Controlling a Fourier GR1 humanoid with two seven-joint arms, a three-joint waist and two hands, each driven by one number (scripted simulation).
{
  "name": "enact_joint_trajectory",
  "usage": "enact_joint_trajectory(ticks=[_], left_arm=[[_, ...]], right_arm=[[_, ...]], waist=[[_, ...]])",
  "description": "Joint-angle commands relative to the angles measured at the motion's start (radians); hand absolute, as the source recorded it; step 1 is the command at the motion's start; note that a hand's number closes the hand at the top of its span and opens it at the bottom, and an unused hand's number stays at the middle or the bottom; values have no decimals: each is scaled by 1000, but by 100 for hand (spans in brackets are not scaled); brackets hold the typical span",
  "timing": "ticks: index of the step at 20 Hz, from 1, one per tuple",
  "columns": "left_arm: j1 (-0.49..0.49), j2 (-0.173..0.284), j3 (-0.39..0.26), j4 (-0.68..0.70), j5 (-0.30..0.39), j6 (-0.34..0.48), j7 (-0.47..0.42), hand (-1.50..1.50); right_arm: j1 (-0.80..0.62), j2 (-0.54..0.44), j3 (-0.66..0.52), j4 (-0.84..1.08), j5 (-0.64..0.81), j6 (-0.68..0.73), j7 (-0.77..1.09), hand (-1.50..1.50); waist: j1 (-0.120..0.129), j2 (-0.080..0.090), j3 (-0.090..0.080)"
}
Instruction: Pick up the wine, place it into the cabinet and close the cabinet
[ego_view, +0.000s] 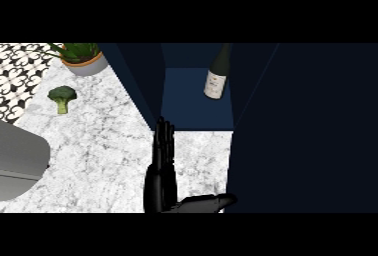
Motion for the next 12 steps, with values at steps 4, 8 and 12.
enact_joint_trajectory(ticks=[4, 8, 12], left_arm=[[172, 52, -107, -263, -90, 75, 10, -150], [255, 191, -86, -298, -77, -66, -19, -150], [301, 282, -72, -408, -63, -107, 0, -150]], right_arm=[[18, -7, -9, -77, -105, 14, 48, -150], [85, 10, 34, -69, -121, 64, 22, -150], [84, -24, 50, -105, -173, 93, 109, 150]], waist=[[0, 0, 0], [-2, 2, 0], [-3, 1, 0]])
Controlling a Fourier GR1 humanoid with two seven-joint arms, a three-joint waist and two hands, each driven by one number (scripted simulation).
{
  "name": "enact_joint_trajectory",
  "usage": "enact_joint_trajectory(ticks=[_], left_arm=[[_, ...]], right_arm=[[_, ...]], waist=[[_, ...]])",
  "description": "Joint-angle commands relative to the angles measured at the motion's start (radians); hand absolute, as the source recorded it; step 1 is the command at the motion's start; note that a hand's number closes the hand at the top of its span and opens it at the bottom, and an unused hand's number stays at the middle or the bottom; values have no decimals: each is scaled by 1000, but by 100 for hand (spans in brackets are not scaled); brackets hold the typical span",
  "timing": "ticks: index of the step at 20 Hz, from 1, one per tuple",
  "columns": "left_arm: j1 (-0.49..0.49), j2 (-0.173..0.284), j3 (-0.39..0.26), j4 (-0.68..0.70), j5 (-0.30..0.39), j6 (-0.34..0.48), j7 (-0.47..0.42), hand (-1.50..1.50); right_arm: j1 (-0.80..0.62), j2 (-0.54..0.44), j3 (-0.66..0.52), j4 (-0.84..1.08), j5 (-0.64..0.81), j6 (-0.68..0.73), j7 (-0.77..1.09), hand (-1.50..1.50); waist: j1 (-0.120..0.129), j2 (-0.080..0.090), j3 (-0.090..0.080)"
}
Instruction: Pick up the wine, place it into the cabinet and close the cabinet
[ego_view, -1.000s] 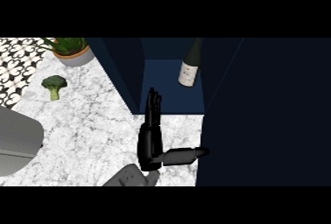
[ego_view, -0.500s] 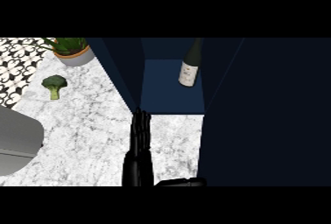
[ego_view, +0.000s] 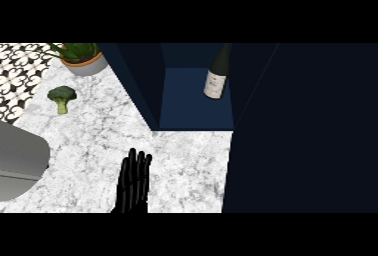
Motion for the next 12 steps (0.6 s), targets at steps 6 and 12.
enact_joint_trajectory(ticks=[6, 12], left_arm=[[79, 217, 82, -203, 35, -108, 76, -150], [214, 280, 167, -219, 87, -216, -43, -150]], right_arm=[[60, -41, 8, -159, -136, 68, 60, 150], [177, 37, 188, -111, -156, 59, 88, 150]], waist=[[-6, 0, 0], [1, -1, -1]])
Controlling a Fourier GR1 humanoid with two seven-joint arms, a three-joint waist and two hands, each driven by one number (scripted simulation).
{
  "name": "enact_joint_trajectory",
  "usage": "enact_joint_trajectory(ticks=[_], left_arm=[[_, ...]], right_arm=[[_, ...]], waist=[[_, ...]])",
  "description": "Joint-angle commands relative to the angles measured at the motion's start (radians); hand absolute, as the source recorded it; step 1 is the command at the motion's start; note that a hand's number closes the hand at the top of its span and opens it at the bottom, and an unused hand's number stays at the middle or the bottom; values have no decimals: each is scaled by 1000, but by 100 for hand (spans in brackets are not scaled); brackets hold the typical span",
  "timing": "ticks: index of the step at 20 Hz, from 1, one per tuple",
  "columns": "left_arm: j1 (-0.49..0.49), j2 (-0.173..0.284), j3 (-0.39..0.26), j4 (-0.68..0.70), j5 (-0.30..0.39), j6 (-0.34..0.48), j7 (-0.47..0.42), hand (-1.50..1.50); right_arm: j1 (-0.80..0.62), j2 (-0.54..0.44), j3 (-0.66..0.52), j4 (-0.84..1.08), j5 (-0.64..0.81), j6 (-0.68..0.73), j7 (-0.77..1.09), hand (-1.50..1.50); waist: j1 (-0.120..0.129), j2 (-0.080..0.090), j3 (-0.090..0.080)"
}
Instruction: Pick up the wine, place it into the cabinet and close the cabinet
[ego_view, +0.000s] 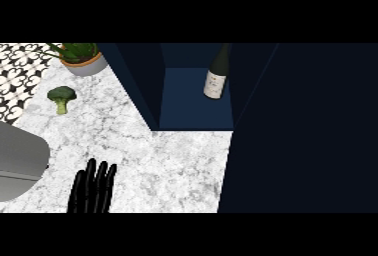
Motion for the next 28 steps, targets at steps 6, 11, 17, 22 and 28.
enact_joint_trajectory(ticks=[6, 11, 17, 22, 28], left_arm=[[121, 132, 208, -112, 115, -115, -27, -150], [234, 204, 300, -143, 180, -204, -64, -150], [307, 206, 351, -140, 191, -242, -78, -150], [328, 265, 494, -110, 272, -350, -66, -150], [336, 300, 553, -122, 306, -417, -29, -150]], right_arm=[[121, 29, 161, -140, -131, -8, 121, 150], [120, 13, 334, -193, -37, 46, 95, 150], [107, 70, 566, -197, 120, -46, 134, 150], [54, 70, 714, -163, 226, -185, 126, 150], [-94, 69, 779, -73, 309, -366, 87, 150]], waist=[[1, -1, 0], [7, -7, -1], [1, -8, -1], [-2, -10, -2], [8, -7, -3]])
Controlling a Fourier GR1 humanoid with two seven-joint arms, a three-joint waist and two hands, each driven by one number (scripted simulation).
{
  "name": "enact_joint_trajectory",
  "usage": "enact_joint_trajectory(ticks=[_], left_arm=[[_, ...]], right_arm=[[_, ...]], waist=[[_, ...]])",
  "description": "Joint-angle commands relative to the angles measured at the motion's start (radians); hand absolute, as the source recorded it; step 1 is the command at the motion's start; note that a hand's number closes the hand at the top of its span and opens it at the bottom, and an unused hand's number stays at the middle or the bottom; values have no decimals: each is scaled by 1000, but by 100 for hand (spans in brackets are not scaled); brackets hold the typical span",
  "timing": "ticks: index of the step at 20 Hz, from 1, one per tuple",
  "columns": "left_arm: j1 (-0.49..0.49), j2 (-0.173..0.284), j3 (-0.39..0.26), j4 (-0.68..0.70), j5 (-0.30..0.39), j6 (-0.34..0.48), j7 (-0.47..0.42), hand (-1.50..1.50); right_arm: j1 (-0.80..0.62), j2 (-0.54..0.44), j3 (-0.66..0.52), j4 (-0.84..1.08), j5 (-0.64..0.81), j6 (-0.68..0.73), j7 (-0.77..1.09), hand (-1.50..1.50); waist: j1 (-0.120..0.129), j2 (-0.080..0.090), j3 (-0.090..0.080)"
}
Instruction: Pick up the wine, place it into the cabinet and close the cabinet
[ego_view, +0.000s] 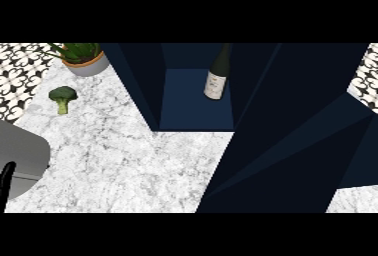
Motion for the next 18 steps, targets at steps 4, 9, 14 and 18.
enact_joint_trajectory(ticks=[4, 9, 14, 18], left_arm=[[15, 10, 56, 9, 34, -55, 28, -150], [-86, 23, 129, 39, 115, -83, 109, -150], [-67, -5, 103, 26, 99, -115, 105, -150], [-111, -4, 99, -16, 113, -82, 155, -150]], right_arm=[[-172, 33, 256, 27, 154, -197, -5, 150], [-355, 31, 221, 101, 183, -304, 19, 150], [-497, 28, 167, 153, 149, -383, 48, 150], [-628, 27, 68, 223, 26, -423, 60, 150]], waist=[[9, 0, -1], [3, 8, -1], [20, 10, -2], [32, 17, -1]])
